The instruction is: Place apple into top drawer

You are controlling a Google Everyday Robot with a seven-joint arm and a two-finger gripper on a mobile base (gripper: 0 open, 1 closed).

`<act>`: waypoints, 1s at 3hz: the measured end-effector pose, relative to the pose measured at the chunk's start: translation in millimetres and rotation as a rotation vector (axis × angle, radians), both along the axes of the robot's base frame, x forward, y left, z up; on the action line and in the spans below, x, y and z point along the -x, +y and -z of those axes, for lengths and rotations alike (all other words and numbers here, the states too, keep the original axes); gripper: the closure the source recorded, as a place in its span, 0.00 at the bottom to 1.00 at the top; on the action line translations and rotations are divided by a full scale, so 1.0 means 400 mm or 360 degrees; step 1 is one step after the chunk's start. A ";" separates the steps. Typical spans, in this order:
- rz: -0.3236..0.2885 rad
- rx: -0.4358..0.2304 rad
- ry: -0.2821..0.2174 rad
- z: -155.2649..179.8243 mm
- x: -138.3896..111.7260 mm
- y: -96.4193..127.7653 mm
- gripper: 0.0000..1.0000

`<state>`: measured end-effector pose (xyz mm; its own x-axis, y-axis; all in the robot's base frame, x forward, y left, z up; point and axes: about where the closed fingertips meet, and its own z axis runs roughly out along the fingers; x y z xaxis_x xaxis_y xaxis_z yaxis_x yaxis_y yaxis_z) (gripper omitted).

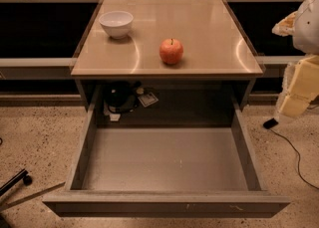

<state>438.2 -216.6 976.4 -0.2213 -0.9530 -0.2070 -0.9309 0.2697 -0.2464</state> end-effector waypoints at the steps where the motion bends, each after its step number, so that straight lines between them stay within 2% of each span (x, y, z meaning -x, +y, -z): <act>1: 0.0001 -0.0009 -0.0037 -0.009 -0.012 -0.002 0.00; 2: -0.0034 -0.0019 -0.0147 -0.032 -0.095 -0.015 0.00; 3: -0.0118 -0.0045 -0.0190 -0.040 -0.221 -0.008 0.00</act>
Offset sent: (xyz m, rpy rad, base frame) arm 0.0822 -0.0141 0.0274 0.0267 -0.1789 0.0489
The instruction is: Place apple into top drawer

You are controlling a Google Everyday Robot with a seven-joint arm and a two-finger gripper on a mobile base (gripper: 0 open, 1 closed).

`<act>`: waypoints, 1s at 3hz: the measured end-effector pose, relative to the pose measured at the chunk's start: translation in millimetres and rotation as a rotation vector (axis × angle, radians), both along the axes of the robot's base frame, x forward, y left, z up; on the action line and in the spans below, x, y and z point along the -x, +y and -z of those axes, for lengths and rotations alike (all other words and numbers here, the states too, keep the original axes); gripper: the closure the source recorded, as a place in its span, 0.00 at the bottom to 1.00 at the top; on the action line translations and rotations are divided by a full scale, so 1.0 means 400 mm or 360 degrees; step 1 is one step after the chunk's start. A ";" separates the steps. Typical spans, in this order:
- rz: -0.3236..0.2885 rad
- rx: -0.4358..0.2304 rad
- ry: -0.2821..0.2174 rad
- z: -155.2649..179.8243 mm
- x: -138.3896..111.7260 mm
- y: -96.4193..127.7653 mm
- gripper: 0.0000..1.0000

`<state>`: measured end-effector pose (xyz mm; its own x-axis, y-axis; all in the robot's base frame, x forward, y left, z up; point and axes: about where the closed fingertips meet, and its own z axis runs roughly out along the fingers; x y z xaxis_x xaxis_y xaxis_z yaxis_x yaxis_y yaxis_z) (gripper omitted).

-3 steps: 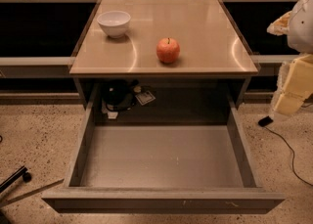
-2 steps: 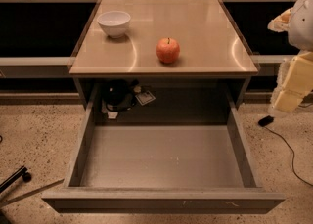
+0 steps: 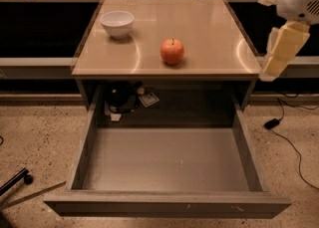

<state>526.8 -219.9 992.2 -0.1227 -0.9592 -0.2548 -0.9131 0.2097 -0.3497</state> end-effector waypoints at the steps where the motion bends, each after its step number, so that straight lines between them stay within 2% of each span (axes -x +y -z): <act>1: -0.0144 -0.0104 0.0066 0.038 -0.136 0.048 0.00; 2: -0.0279 -0.0276 0.0069 0.066 -0.270 0.135 0.00; 3: -0.0279 -0.0276 0.0069 0.067 -0.271 0.135 0.00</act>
Offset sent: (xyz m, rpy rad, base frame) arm 0.1497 0.0883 -0.0378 0.2715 0.1120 0.2948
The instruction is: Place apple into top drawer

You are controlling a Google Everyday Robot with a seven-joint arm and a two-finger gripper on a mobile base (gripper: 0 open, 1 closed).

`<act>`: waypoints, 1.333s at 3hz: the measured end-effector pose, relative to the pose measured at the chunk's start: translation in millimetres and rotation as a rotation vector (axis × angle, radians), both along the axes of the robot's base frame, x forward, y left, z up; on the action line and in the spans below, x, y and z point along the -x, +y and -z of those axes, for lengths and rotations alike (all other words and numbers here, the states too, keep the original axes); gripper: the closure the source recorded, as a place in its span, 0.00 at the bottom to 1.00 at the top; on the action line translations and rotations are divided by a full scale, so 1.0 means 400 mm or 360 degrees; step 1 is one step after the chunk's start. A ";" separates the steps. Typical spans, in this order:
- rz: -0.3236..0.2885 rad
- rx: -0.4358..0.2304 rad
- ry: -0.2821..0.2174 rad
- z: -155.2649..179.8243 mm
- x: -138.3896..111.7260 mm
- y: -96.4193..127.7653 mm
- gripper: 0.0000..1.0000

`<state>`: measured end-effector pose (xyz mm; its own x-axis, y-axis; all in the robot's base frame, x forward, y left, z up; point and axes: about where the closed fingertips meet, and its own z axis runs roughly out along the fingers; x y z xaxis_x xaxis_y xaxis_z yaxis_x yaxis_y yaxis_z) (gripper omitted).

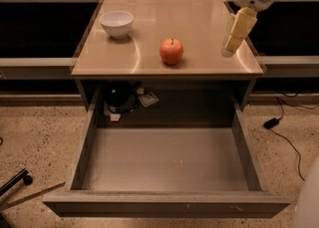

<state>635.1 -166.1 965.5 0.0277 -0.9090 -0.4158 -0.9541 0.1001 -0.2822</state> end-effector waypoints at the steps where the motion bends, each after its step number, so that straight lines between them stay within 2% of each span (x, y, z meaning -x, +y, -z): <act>1: -0.0013 -0.0009 0.0005 0.029 -0.042 0.012 0.00; 3: -0.0110 -0.0083 0.0042 0.118 -0.166 0.087 0.00; 4: -0.0156 -0.0097 0.0054 0.148 -0.204 0.126 0.00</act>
Offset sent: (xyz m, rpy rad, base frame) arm 0.0799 0.0260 -0.0421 0.0511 0.0419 0.0809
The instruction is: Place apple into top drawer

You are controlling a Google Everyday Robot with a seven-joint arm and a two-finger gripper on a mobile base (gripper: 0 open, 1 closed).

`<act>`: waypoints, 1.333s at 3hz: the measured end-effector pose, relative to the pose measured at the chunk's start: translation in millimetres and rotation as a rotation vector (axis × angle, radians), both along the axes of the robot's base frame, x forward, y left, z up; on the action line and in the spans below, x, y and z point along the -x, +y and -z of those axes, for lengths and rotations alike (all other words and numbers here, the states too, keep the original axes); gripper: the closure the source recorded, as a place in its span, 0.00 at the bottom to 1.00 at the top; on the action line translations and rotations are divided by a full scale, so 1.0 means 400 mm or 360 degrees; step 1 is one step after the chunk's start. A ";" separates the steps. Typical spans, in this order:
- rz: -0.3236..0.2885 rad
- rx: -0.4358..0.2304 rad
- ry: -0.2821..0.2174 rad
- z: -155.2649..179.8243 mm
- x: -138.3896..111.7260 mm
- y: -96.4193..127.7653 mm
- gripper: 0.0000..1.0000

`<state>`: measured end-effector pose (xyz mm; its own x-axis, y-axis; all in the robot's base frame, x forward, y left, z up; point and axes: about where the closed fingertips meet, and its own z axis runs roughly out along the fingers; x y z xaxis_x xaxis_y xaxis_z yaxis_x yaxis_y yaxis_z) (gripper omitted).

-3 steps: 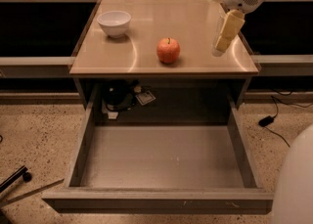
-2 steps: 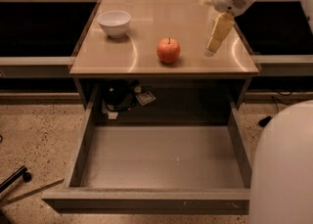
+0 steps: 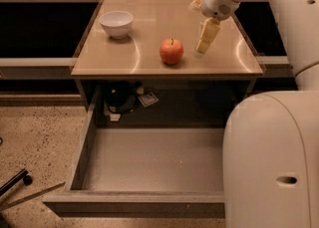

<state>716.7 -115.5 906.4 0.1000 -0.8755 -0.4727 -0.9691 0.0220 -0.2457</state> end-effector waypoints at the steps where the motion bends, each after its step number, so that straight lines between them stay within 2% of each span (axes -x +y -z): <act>1: -0.0057 -0.0007 0.0040 0.037 -0.021 0.044 0.00; 2: -0.0132 -0.0002 0.0095 0.084 -0.031 0.098 0.00; 3: -0.0169 0.0038 0.0117 0.122 -0.049 0.131 0.00; 4: -0.0180 0.0084 0.0095 0.133 -0.072 0.151 0.00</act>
Offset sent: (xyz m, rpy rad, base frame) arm 0.0096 0.0487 -0.0436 -0.0272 0.1489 0.1594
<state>745.7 -55.1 853.2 0.1722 -0.8841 -0.4344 -0.9776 -0.0994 -0.1853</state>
